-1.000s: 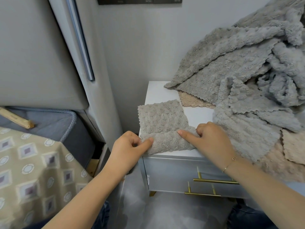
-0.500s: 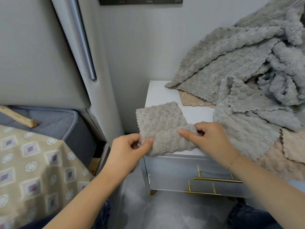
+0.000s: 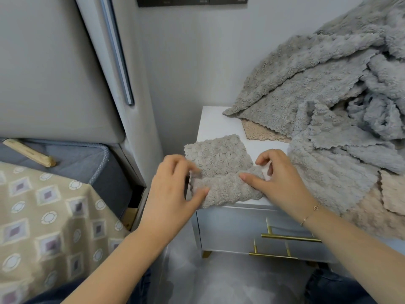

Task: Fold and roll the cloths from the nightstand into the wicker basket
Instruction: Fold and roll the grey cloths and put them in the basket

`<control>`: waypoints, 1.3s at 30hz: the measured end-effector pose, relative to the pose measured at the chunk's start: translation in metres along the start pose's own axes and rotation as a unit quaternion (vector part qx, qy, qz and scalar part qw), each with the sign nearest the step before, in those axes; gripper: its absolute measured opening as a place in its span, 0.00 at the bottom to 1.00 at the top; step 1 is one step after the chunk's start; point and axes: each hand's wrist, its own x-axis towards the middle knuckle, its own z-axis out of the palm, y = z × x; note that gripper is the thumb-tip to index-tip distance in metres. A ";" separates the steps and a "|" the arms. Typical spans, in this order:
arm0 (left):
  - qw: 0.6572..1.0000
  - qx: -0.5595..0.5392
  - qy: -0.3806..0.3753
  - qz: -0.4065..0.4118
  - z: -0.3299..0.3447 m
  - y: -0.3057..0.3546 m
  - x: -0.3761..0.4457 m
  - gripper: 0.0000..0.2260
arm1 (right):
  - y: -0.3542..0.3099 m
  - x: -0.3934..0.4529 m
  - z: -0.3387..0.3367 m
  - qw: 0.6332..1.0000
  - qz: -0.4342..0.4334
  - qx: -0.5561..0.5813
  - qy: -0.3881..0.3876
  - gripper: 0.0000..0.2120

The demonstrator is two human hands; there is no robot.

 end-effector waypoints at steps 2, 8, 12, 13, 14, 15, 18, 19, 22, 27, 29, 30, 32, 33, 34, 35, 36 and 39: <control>0.991 0.074 -0.018 0.114 0.002 -0.001 0.001 0.12 | -0.003 0.001 -0.002 0.998 -0.058 -0.012 0.013 0.15; 0.987 0.028 -0.094 0.124 0.007 -0.014 -0.005 0.15 | 0.003 -0.002 -0.006 0.962 -0.241 -0.123 -0.044 0.13; 0.977 0.040 -0.169 0.126 0.006 -0.025 -0.008 0.27 | 0.010 -0.010 -0.015 0.960 -0.199 -0.141 -0.140 0.29; 0.976 0.050 -0.169 0.130 0.007 -0.026 -0.009 0.28 | 0.012 -0.012 -0.016 0.958 -0.191 -0.145 -0.158 0.33; 0.977 0.057 -0.157 0.135 0.009 -0.026 -0.009 0.27 | 0.012 -0.014 -0.017 0.957 -0.188 -0.145 -0.167 0.34; 0.979 0.061 -0.137 0.137 0.011 -0.024 -0.010 0.25 | 0.012 -0.016 -0.016 0.957 -0.190 -0.142 -0.168 0.33; 0.984 0.067 -0.096 0.137 0.011 -0.018 -0.010 0.22 | 0.011 -0.021 -0.017 0.958 -0.210 -0.127 -0.148 0.26; 0.983 0.071 -0.088 0.147 0.009 -0.017 -0.010 0.21 | 0.010 -0.022 -0.018 0.958 -0.218 -0.125 -0.139 0.24; 0.965 0.127 -0.088 0.211 0.005 -0.012 -0.012 0.17 | 0.007 -0.023 -0.020 0.950 -0.246 -0.151 -0.117 0.21; 0.966 0.138 -0.111 0.190 0.003 -0.010 -0.012 0.21 | 0.007 -0.018 -0.022 0.957 -0.225 -0.136 -0.123 0.21; 0.970 0.125 -0.122 0.167 0.002 -0.011 -0.011 0.20 | 0.008 -0.016 -0.023 0.969 -0.187 -0.098 -0.126 0.22; 0.975 0.105 -0.125 0.149 0.001 -0.011 -0.010 0.18 | 0.007 -0.016 -0.023 0.976 -0.156 -0.072 -0.130 0.22; 0.987 0.044 -0.130 0.085 -0.002 -0.012 -0.006 0.13 | 0.004 -0.014 -0.025 0.986 -0.091 -0.015 -0.137 0.19; 0.990 0.011 -0.132 0.050 -0.003 -0.012 -0.004 0.14 | 0.002 -0.014 -0.026 0.988 -0.062 0.011 -0.138 0.18; 0.991 -0.028 -0.129 0.022 -0.003 -0.012 -0.003 0.16 | 0.000 -0.013 -0.027 0.989 -0.039 0.035 -0.139 0.17; 0.990 -0.070 -0.120 -0.003 -0.003 -0.011 -0.002 0.17 | -0.003 -0.012 -0.027 0.989 -0.018 0.058 -0.138 0.16; 0.988 -0.106 -0.108 -0.022 -0.004 -0.010 -0.001 0.15 | -0.004 -0.010 -0.025 0.988 -0.003 0.071 -0.135 0.17; 0.979 -0.164 -0.098 -0.076 -0.001 -0.009 0.003 0.06 | 0.000 -0.006 -0.018 0.990 -0.008 0.052 -0.129 0.32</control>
